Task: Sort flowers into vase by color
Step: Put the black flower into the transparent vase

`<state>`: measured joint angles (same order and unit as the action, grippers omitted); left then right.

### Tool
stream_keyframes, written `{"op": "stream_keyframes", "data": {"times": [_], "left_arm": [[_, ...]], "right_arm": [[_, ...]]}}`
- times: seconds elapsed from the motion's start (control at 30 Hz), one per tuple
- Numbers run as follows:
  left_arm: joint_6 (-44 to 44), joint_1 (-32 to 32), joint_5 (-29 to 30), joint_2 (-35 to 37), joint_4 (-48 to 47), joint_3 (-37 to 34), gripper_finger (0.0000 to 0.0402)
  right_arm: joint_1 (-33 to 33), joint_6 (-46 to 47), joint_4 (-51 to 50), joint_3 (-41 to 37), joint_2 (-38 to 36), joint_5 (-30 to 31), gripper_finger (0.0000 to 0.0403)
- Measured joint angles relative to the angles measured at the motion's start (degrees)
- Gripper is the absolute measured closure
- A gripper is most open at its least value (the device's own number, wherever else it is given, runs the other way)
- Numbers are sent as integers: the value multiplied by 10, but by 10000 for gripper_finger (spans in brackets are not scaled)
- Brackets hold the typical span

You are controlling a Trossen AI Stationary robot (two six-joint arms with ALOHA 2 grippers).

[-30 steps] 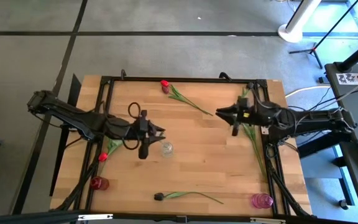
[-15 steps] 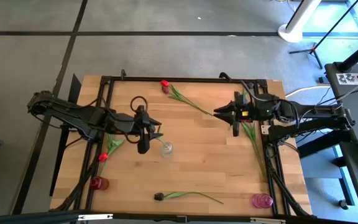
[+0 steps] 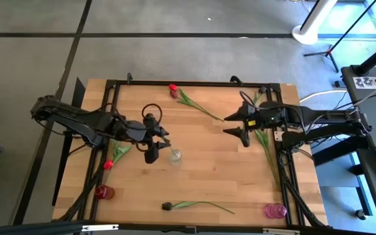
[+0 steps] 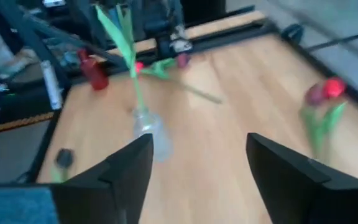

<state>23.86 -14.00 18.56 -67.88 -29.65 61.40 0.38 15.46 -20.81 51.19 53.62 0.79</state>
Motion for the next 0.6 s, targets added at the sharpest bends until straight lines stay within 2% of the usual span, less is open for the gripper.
{"op": "stream_keyframes", "data": {"times": [0.3,0.6], "left_arm": [[11,6,5,1,-152,61,178],[34,5,-32,1,-299,123,178]], "right_arm": [[0,0,-4,-1,25,1,118],[3,-81,-2,0,50,22,118]]}}
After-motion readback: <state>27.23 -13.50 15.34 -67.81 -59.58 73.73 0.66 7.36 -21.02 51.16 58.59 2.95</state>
